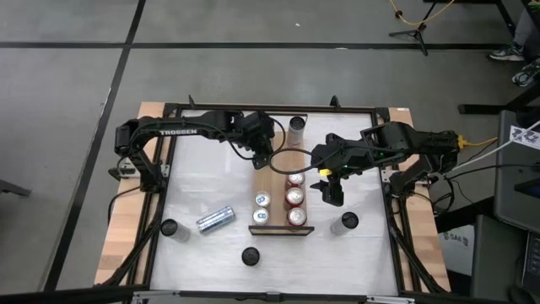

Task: Place canned beverage on shelf
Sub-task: Put the white pink soda can on the shelf aligned with the other white pink soda can

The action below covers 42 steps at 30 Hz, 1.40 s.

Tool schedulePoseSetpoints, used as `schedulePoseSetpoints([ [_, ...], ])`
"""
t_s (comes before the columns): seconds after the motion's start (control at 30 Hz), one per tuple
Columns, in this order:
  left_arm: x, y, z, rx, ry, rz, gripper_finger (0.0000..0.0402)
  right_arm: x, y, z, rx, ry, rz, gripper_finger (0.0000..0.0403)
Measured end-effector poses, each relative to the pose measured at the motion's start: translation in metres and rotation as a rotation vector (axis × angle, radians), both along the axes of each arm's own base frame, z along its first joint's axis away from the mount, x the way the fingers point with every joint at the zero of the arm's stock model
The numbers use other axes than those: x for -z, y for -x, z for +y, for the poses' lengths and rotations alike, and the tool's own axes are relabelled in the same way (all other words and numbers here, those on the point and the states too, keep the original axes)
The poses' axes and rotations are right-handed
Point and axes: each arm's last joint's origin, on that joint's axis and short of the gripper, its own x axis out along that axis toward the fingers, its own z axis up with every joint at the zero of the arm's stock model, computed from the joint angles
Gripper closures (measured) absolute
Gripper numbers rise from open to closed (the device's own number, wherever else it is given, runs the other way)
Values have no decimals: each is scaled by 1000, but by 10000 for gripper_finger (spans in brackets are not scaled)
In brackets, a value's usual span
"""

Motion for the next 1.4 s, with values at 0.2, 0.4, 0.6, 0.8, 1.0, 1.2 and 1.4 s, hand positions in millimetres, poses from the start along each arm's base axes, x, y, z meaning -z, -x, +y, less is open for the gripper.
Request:
schedulePoseSetpoints([
  [0.2, 0, 0, -1, 2, 1, 1, 154, 0, 0, 0, 0, 0, 0, 116],
  [0.4, 0, 0, -1, 2, 1, 2, 154, 0, 0, 0, 0, 0, 0, 116],
  [0.6, 0, 0, -1, 2, 1, 2, 154, 0, 0, 0, 0, 0, 0, 116],
  [0.8, 0, 0, -1, 2, 1, 2, 154, 0, 0, 0, 0, 0, 0, 116],
  [1.0, 4, -2, 0, 2, 3, 10, 154, 0, 0, 0, 0, 0, 0, 116],
  [1.2, 10, -7, 0, 13, 24, 19, 154, 0, 0, 0, 0, 0, -1, 116],
  [1.4, 9, -7, 0, 12, 20, 16, 154, 0, 0, 0, 0, -1, -3, 116],
])
